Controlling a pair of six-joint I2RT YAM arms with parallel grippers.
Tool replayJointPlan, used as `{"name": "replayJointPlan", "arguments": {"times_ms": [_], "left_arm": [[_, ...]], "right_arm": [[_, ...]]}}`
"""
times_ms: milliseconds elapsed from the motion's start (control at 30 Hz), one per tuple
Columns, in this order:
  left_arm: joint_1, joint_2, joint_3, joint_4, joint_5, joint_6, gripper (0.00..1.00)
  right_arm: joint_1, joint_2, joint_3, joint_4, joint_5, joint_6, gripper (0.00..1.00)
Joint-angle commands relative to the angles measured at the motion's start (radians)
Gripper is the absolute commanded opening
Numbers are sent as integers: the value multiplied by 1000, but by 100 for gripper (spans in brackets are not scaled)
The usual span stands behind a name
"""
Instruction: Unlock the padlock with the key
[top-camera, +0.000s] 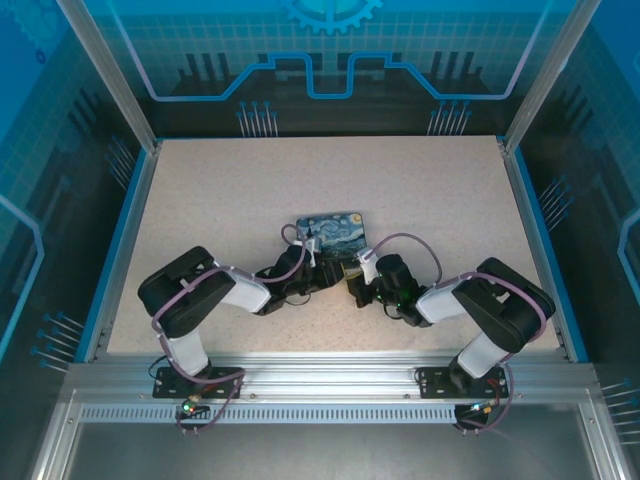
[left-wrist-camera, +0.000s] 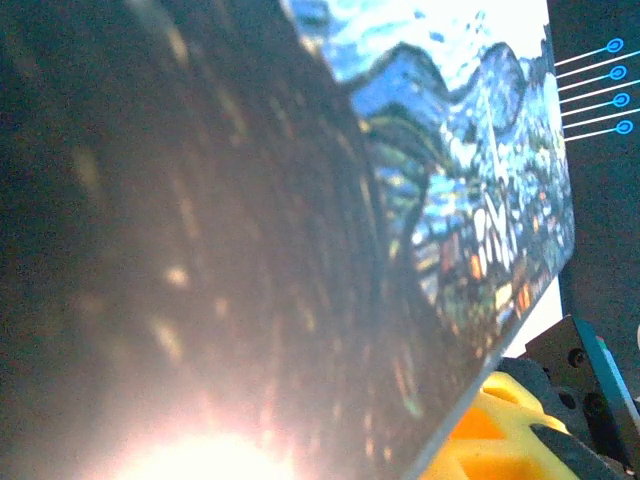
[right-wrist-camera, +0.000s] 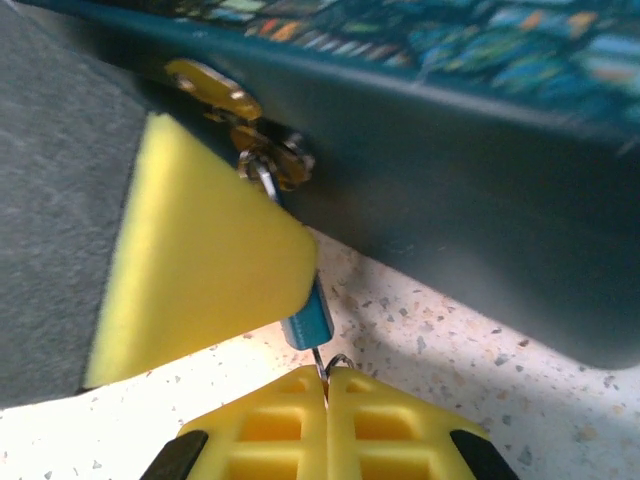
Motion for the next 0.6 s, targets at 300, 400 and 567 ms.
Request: {"name": "replayJointPlan", "arguments": {"times_ms": [300,400,567], "left_arm": [[6,-142,-76,-63,-36,40,59],[23,-208,-120,-81,-38,34,64],[67,-235,-231,56,-13,-66,65]], "right_arm": [[34,-33,-6,14,30,88,0],[39,-45,-1,-1,26,117,0],[47,-63,25,-63,24,198,0]]}}
